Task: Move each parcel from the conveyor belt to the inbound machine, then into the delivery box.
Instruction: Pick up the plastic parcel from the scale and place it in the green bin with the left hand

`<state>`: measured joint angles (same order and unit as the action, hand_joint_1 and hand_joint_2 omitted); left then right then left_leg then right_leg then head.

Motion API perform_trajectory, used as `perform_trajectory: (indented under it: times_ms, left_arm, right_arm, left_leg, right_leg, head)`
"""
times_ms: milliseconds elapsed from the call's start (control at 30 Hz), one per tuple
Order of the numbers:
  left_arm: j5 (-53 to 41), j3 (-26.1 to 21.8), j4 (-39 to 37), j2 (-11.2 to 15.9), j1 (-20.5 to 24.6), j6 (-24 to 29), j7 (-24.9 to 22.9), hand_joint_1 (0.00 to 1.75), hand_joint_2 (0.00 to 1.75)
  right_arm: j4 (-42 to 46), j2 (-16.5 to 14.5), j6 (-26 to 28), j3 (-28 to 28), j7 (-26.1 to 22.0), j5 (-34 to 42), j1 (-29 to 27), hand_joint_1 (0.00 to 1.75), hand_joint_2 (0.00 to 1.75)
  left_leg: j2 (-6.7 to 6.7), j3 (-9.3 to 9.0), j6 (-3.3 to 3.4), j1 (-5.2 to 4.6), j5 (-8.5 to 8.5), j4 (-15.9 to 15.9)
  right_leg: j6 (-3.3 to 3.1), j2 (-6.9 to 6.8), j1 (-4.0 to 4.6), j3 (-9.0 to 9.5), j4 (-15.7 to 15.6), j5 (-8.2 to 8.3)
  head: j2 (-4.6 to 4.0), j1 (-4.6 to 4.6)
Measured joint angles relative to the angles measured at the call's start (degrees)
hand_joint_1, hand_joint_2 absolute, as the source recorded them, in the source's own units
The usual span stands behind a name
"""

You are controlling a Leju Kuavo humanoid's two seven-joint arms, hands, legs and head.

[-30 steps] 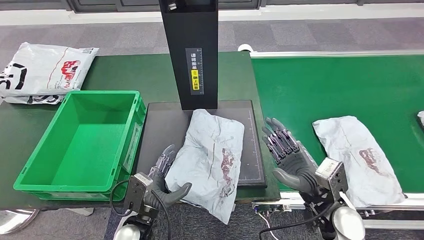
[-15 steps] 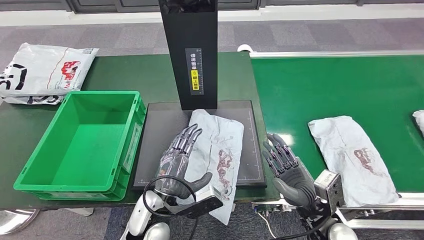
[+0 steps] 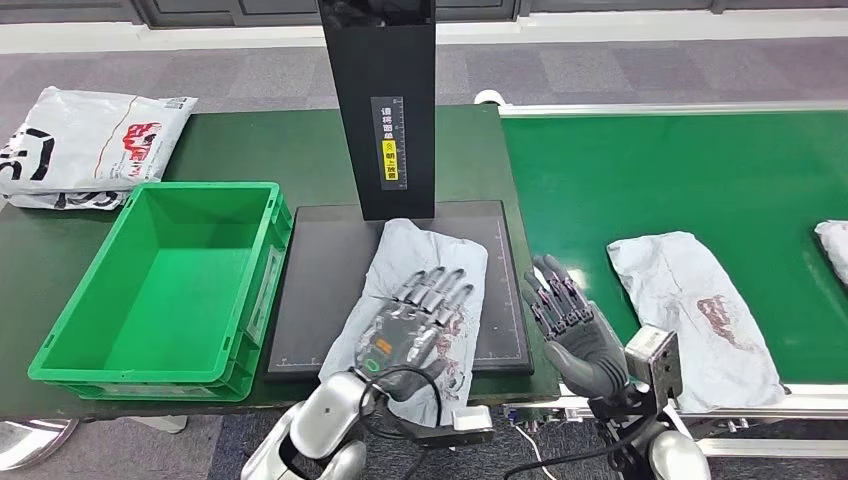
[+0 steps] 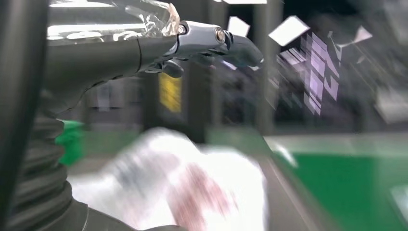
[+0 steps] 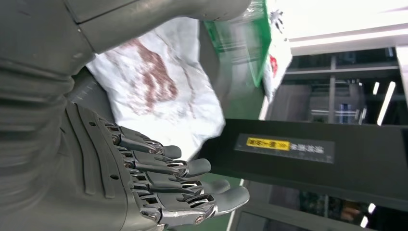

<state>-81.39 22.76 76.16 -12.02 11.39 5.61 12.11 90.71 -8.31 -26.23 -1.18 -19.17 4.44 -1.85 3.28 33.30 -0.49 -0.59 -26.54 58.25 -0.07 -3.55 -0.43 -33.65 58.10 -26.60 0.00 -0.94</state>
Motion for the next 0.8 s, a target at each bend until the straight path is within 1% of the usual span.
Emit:
perform_trajectory:
  times_ms: [67, 167, 267, 300, 367, 467, 533, 600, 633, 667, 700, 733, 767, 800]
  left_arm:
    - [0.5, 3.7, -8.0, 0.0, 4.1, -4.0, 2.0, 0.00, 1.75]
    - [3.0, 9.1, -21.3, 0.1, 9.8, -8.3, 5.3, 0.00, 1.75]
    - [6.4, 13.1, -32.0, 0.6, 14.8, -14.6, 5.8, 0.00, 1.75]
    - [7.3, 13.9, -34.7, 0.8, 16.6, -16.8, 5.7, 0.00, 1.75]
    - [8.5, 14.8, -38.7, 0.9, 19.6, -19.3, 6.0, 0.00, 1.75]
    - [9.5, 15.1, -42.7, 1.3, 23.0, -20.2, 6.6, 0.00, 1.75]
    - [10.1, 15.2, -44.6, 1.8, 25.0, -21.4, 7.0, 0.01, 1.75]
    - [10.7, 15.3, -45.9, 2.3, 26.4, -22.6, 7.4, 0.86, 1.75]
    - [11.0, 15.3, -46.6, 2.5, 27.1, -23.1, 7.6, 1.30, 1.75]
    - [11.3, 15.3, -47.2, 2.9, 28.1, -23.7, 7.6, 1.72, 1.75]
    - [11.5, 15.2, -47.8, 3.3, 29.3, -24.5, 7.4, 1.75, 1.75]
    - [11.7, 15.2, -48.2, 3.8, 30.5, -25.2, 7.1, 1.75, 1.75]
    - [11.8, 15.2, -48.5, 4.2, 31.7, -25.7, 6.7, 1.75, 1.75]
    - [12.0, 15.2, -48.6, 4.4, 32.7, -26.2, 6.4, 1.75, 1.75]
  right_arm:
    - [-1.8, -0.3, 0.0, 0.1, 0.2, 0.0, 2.1, 0.00, 1.75]
    - [-4.0, -0.7, 0.0, 0.3, 0.9, 0.3, 4.8, 0.00, 1.75]
    - [-7.0, -0.8, 0.2, 0.5, 0.4, 0.8, 7.0, 0.00, 1.75]
    - [-8.3, -0.8, 0.4, 0.5, -0.3, 0.9, 7.6, 0.00, 1.75]
    - [-10.8, -0.7, 0.8, 0.4, -1.8, 1.2, 8.8, 0.00, 1.75]
    - [-13.8, -0.7, 0.9, 0.0, -3.4, 1.7, 10.0, 0.00, 1.75]
    - [-15.3, -0.7, 1.0, -0.2, -4.0, 2.1, 10.5, 0.00, 1.75]
    - [-16.3, -0.6, 1.1, -0.5, -4.3, 2.4, 10.6, 0.00, 1.75]
    - [-16.5, -0.6, 1.1, -0.6, -4.3, 2.5, 10.7, 0.00, 1.75]
    - [-16.8, -0.6, 1.0, -0.8, -4.3, 2.6, 10.8, 0.00, 1.75]
    - [-16.9, -0.6, 1.0, -1.0, -4.2, 2.7, 11.0, 0.00, 1.75]
    - [-16.9, -0.7, 1.1, -1.2, -4.2, 2.8, 11.1, 0.00, 1.75]
    - [-16.8, -0.7, 1.1, -1.4, -4.1, 2.8, 11.3, 0.00, 1.75]
    - [-16.5, -0.7, 1.1, -1.6, -3.9, 2.9, 11.5, 0.00, 1.75]
  left_leg:
    - [0.01, 0.00, 0.03, -0.02, 0.06, 0.0]
    - [0.07, 0.00, 0.02, -0.02, 0.13, 0.0]
    - [-0.05, -0.08, 0.04, 0.03, 0.19, 0.0]
    - [-0.16, -0.16, 0.06, 0.06, 0.20, 0.0]
    - [-0.30, -0.32, 0.05, 0.09, 0.01, -0.1]
    - [0.30, -0.77, 0.04, 0.21, -0.78, -0.1]
    - [0.68, -1.25, 0.12, 0.27, -1.03, -0.1]
    - [0.87, -1.71, 0.23, 0.38, -1.69, -0.1]
    - [0.98, -1.94, 0.27, 0.45, -2.62, -0.1]
    - [1.12, -2.12, 0.39, 0.50, -4.01, -0.1]
    - [1.23, -2.17, 0.49, 0.49, -5.64, -0.1]
    - [1.29, -2.00, 0.64, 0.43, -7.09, -0.1]
    - [1.32, -1.63, 0.75, 0.36, -8.06, -0.1]
    - [1.31, -1.15, 0.80, 0.26, -8.52, 0.0]
  right_leg:
    - [0.01, 0.01, -0.02, 0.00, 0.0, 0.08]
    - [0.00, 0.08, -0.02, -0.01, 0.0, 0.15]
    - [0.00, -0.05, 0.03, 0.17, 0.0, 0.11]
    - [0.01, -0.18, 0.05, 0.33, 0.0, 0.06]
    - [-0.02, -0.34, 0.04, 0.80, 0.0, -0.12]
    - [-0.09, 0.07, 0.08, 1.50, -0.1, -0.69]
    - [-0.10, 0.51, 0.07, 1.80, -0.1, -0.69]
    - [-0.12, 0.91, 0.01, 2.14, -0.1, -0.90]
    - [-0.12, 1.05, -0.02, 2.31, -0.2, -1.49]
    - [-0.07, 1.12, -0.04, 2.41, -0.2, -2.31]
    - [-0.02, 1.10, -0.06, 2.34, -0.4, -3.07]
    - [0.12, 1.05, -0.09, 2.05, -0.6, -3.29]
    - [0.19, 0.98, -0.11, 1.59, -0.9, -2.39]
    - [0.02, 0.92, -0.12, 1.02, -1.2, -0.57]
  head:
    - [0.00, -0.01]
    - [0.00, -0.01]
    - [0.00, -0.04]
    - [0.00, -0.03]
    - [0.00, -0.02]
    - [0.00, -0.01]
    - [0.00, 0.01]
    - [0.00, 0.01]
    - [0.00, 0.02]
    - [0.00, 0.03]
    - [0.00, 0.04]
    - [0.00, 0.04]
    - [0.00, 0.04]
    - [0.00, 0.04]
